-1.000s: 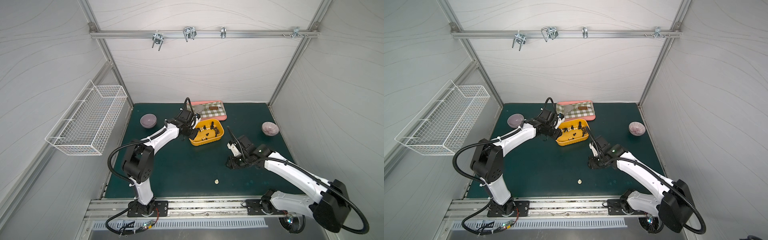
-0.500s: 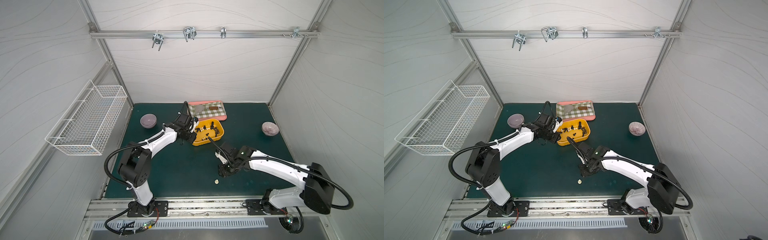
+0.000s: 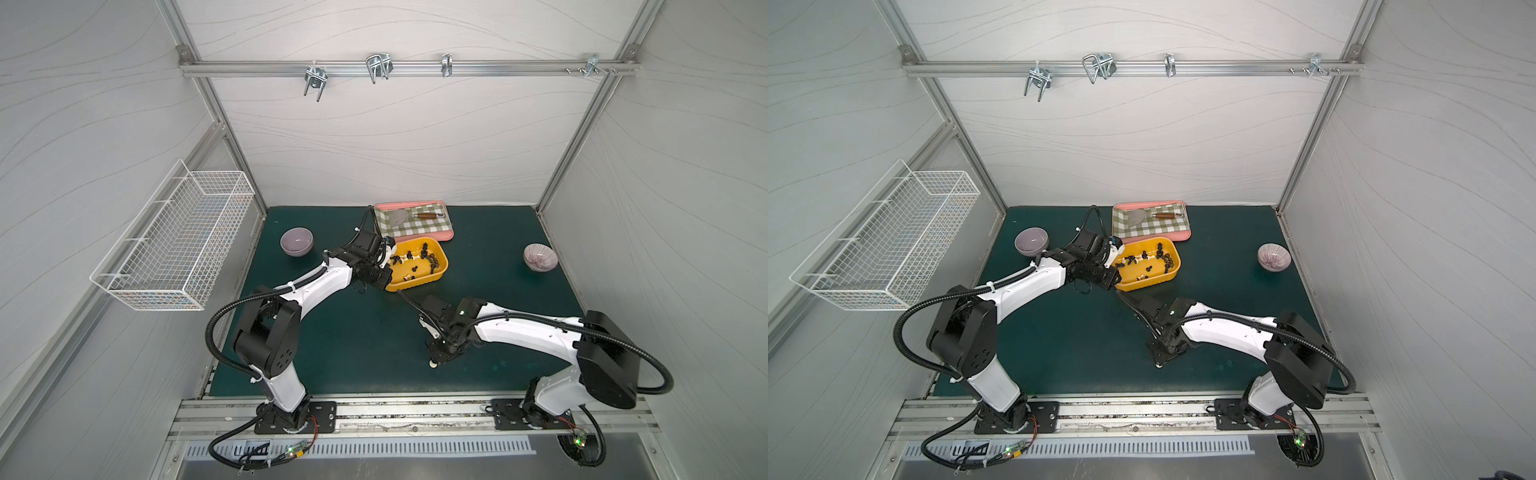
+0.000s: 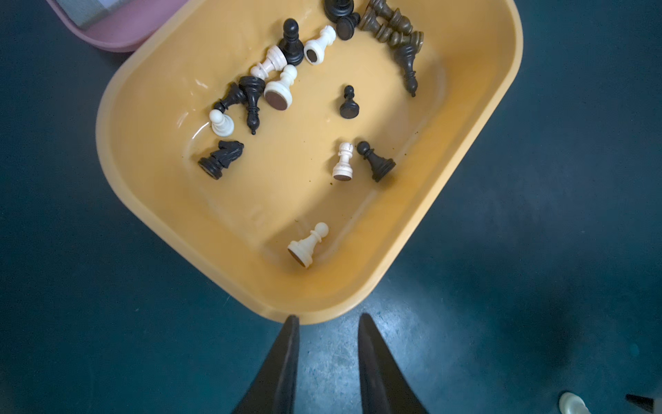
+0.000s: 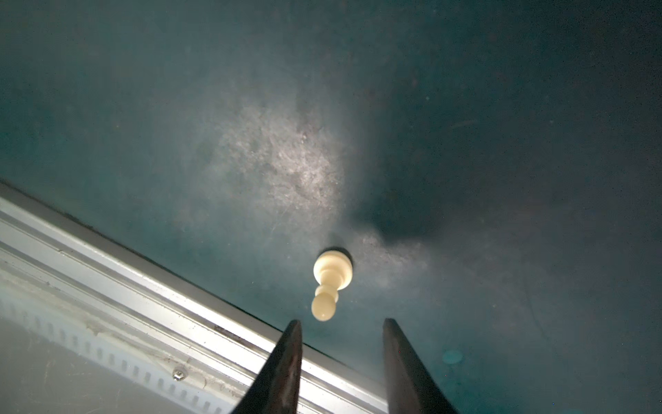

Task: Put the chess pieces into the storage box
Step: Pick up the chess piece at the center of the board.

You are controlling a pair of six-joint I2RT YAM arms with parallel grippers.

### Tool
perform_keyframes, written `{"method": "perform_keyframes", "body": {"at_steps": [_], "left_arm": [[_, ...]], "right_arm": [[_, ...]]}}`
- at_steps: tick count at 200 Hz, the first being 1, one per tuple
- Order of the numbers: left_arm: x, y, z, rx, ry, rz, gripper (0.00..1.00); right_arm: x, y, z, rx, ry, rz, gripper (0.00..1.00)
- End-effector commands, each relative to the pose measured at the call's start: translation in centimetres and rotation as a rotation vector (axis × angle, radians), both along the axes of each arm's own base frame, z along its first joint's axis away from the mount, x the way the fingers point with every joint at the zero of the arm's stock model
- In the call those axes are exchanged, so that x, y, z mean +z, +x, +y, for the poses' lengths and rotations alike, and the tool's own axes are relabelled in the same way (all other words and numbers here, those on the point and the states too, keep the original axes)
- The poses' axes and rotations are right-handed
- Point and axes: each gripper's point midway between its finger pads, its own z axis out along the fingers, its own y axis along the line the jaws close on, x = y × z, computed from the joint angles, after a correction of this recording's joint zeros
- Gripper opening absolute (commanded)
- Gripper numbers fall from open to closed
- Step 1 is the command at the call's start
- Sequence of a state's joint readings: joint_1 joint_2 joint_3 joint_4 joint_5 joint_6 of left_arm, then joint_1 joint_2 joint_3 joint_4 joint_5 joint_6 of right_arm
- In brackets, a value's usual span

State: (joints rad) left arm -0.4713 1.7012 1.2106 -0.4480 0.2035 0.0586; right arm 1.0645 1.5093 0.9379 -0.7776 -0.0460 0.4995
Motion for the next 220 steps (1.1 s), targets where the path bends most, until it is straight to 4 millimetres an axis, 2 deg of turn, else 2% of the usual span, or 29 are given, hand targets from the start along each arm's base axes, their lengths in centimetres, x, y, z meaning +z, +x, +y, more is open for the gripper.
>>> {"method": "perform_keyframes", "body": {"at_steps": [1, 77, 137, 220], "left_arm": [[1.4, 0.5, -0.4, -0.007, -0.037, -0.039, 0.30], [1.3, 0.4, -0.3, -0.007, -0.031, -0.039, 0.30], [1.1, 0.3, -0.3, -0.007, -0.029, -0.034, 0.30], [1.3, 0.4, 0.1, 0.001, -0.015, -0.042, 0.30]], "right_arm": [[0.2, 0.0, 0.6, 0.007, -0.008, -0.009, 0.38], [-0.8, -0.1, 1.1, 0.014, -0.028, 0.003, 0.32], [-1.3, -0.2, 1.0, 0.021, -0.046, 0.009, 0.22], [-0.8, -0.1, 1.0, 0.018, -0.036, -0.009, 0.13]]}}
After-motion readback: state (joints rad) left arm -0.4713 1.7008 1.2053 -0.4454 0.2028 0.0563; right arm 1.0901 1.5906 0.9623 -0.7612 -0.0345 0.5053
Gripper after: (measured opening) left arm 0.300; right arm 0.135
